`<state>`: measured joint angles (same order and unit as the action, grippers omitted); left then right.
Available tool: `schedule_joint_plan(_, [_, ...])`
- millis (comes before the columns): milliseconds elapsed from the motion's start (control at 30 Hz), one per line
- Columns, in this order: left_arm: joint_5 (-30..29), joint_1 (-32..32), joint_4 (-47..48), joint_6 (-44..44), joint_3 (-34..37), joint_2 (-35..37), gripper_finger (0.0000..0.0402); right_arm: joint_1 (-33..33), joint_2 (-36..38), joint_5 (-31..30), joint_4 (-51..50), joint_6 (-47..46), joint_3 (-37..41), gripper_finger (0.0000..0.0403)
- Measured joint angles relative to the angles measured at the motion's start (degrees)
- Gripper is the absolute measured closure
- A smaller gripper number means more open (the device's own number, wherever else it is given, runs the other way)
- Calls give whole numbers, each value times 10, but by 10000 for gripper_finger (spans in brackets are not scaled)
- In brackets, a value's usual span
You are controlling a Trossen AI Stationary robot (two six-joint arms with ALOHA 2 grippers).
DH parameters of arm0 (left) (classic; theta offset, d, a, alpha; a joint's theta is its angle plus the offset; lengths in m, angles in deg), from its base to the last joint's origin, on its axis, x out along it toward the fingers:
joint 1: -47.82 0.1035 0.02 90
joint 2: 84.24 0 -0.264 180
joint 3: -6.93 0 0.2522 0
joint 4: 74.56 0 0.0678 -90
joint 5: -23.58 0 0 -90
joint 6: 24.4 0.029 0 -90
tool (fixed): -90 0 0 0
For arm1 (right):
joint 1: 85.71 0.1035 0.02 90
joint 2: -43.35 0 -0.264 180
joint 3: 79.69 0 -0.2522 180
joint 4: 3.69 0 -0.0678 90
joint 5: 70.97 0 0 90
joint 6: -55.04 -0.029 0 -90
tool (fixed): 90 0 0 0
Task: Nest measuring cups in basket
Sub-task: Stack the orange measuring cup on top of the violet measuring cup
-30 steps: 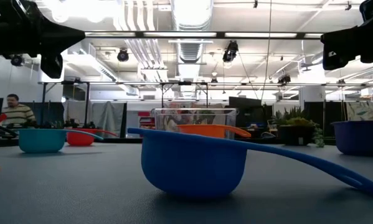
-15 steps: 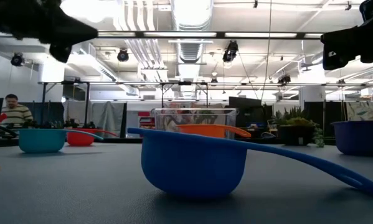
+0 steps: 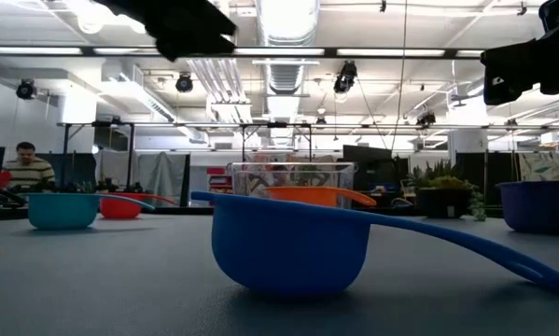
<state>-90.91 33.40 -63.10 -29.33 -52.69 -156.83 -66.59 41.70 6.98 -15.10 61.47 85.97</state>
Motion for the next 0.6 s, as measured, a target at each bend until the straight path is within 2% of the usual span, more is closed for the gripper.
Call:
schedule_joint_plan(167, [0,4,13,-6,-64,-127,115,0,0,0,0,0,0,394])
schedule_joint_plan(300, [3,7,18,-7,-112,-206,116,0,0,0,0,0,0,394])
schedule_joint_plan(400, [26,12,31,-4,-147,-257,119,0,0,0,0,0,0,394])
schedule_joint_plan(600, [59,24,73,1,-193,-327,123,0,0,0,0,0,0,394])
